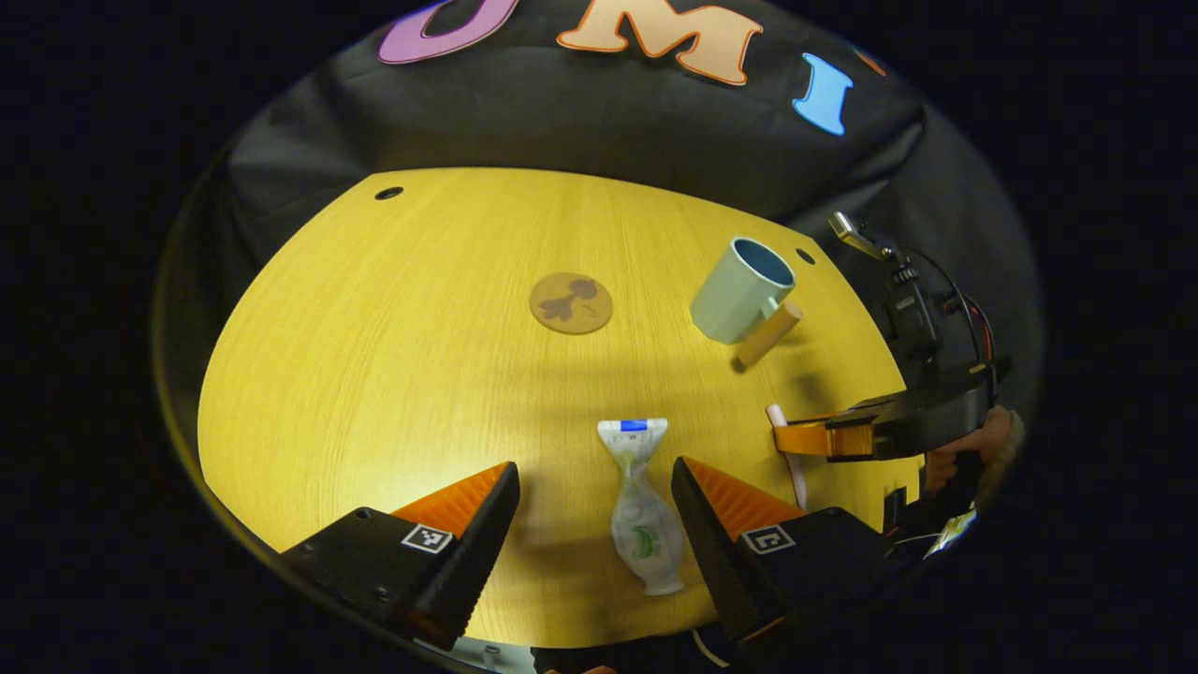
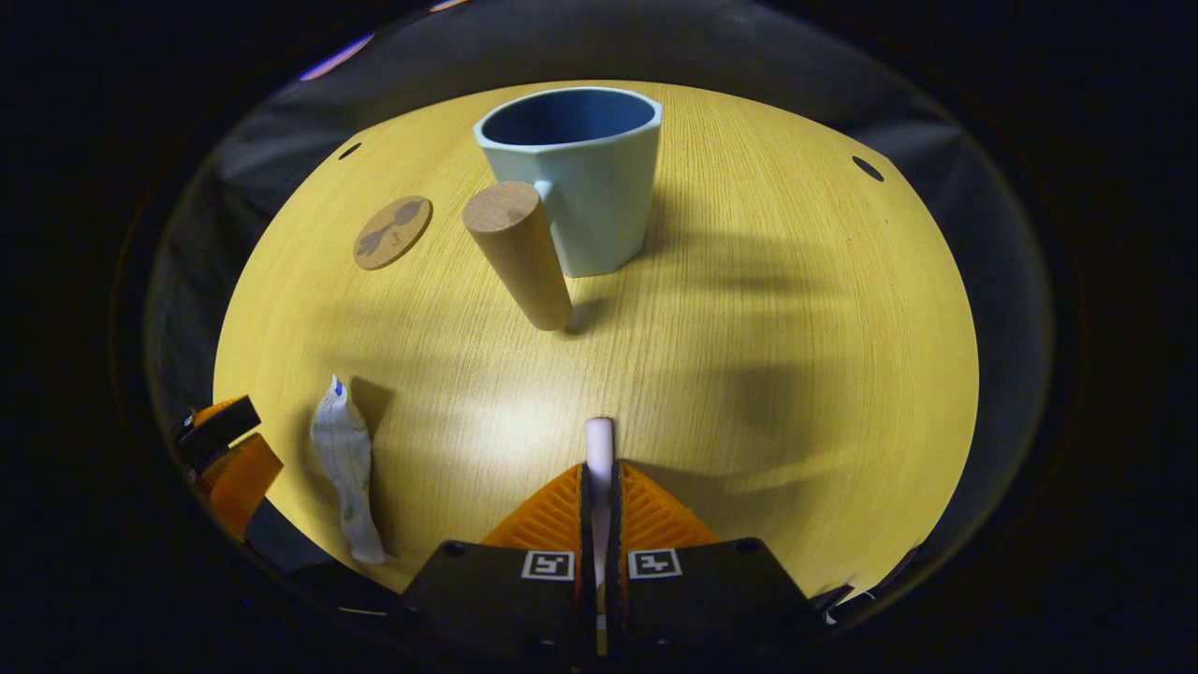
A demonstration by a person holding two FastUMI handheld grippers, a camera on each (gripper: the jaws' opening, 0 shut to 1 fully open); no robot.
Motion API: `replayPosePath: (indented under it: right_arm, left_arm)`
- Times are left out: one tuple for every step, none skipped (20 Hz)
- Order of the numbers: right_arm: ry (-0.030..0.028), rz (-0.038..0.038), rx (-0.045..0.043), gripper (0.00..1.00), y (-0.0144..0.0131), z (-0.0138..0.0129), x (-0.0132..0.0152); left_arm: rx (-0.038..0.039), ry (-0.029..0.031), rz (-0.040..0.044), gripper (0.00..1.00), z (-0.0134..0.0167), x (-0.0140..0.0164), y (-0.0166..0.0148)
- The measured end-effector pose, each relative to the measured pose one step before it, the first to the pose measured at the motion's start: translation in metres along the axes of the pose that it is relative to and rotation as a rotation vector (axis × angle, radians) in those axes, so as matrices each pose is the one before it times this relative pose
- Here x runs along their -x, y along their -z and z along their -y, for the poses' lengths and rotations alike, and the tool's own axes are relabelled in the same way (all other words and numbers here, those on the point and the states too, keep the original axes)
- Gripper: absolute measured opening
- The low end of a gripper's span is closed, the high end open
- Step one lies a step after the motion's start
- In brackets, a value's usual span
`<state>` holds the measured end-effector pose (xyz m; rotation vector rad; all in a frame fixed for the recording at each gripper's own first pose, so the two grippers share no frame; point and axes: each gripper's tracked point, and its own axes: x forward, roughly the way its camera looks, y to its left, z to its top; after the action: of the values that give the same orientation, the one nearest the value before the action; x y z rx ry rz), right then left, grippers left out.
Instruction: Put the toothbrush and toothpaste on the desktop into the cup, then pick up the cup and place it on the coaster on the desktop.
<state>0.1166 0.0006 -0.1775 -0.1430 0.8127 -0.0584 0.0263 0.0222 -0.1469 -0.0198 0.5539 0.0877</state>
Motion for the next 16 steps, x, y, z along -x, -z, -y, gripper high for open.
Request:
replayPosePath:
  right_arm:
    - [0.00314,-0.00213,-0.00268,0.06,0.0018,0.00161,0.00061]
    - [0.00023,0.0037,-0.00983,0.07,0.00205,0.0016,0.00128]
    - [-0.01044,0.0071,-0.01659,0.07,0.00072,-0.00049,0.00325]
    - [-0.01162,0.00851,-0.02166,0.07,0.00119,-0.0002,0.00399]
    - [-0.01008,0.00789,-0.01798,0.07,0.0011,0.00056,0.00401]
    - [-0.00129,0.0098,-0.01335,0.07,0.00029,0.00255,0.00466]
    - [0.00249,0.01155,-0.00951,0.07,-0.00059,0.00367,0.00409]
    - [0.00147,0.00629,-0.00728,0.06,0.00158,0.00356,0.00505]
    - [0.00255,0.00828,-0.01066,0.06,0.00034,0.00379,0.00472]
    - [0.0003,0.00874,-0.01239,0.07,0.00062,0.00382,0.00436]
    - [0.00197,0.00722,-0.01306,0.07,0.00054,0.00417,0.00449]
    - [0.00148,0.00993,-0.01216,0.06,0.00021,0.00532,0.00457]
    - [0.00384,0.00821,-0.01202,0.06,-0.00054,0.00527,0.00363]
    - [0.00737,0.00533,-0.01092,0.06,0.00105,0.00771,0.00289]
    - [0.00535,0.00368,-0.00884,0.06,0.0005,0.00519,0.0018]
    - [0.00501,0.00255,-0.00962,0.06,0.00127,0.00528,0.00013]
  left_arm:
    - [-0.00353,0.00619,-0.02532,0.95,0.00391,-0.00231,0.00237]
    - [-0.00223,0.00497,-0.02501,0.95,0.00379,-0.0044,0.00401]
    - [0.00001,0.00472,-0.02485,0.94,0.00364,-0.00337,0.00241]
    - [0.00333,0.0036,-0.02112,0.93,0.00402,-0.00274,0.00104]
    - [0.00683,-0.00186,-0.02075,0.93,0.0015,-0.00434,0.00036]
    - [0.00966,0.00109,-0.02308,0.82,0.0024,-0.00435,0.00159]
    - [0.00792,0.0042,-0.02371,0.77,0.00289,-0.00415,0.00142]
    - [0.00563,-0.00384,-0.02323,0.75,-0.0001,-0.00265,0.0016]
    - [0.00159,-0.00426,-0.02023,0.78,0.00035,-0.00296,0.00113]
    - [0.00177,-0.00662,-0.01652,0.77,-0.00037,-0.00293,0.00003]
    - [0.00109,-0.00516,-0.0135,0.71,0.00005,-0.0023,0.00055]
    - [0.00122,-0.00416,-0.00925,0.68,0.00016,-0.00211,-0.00058]
    - [0.00557,-0.00678,-0.00924,0.7,-0.00024,-0.00327,-0.00006]
    - [0.00513,-0.0023,-0.01648,0.61,-0.00013,-0.00281,0.0014]
    - [0.00594,0.00014,-0.01162,0.54,0.00002,-0.00194,0.00186]
    - [0.00706,-0.00006,-0.01005,0.5,0.00013,-0.00137,0.00064]
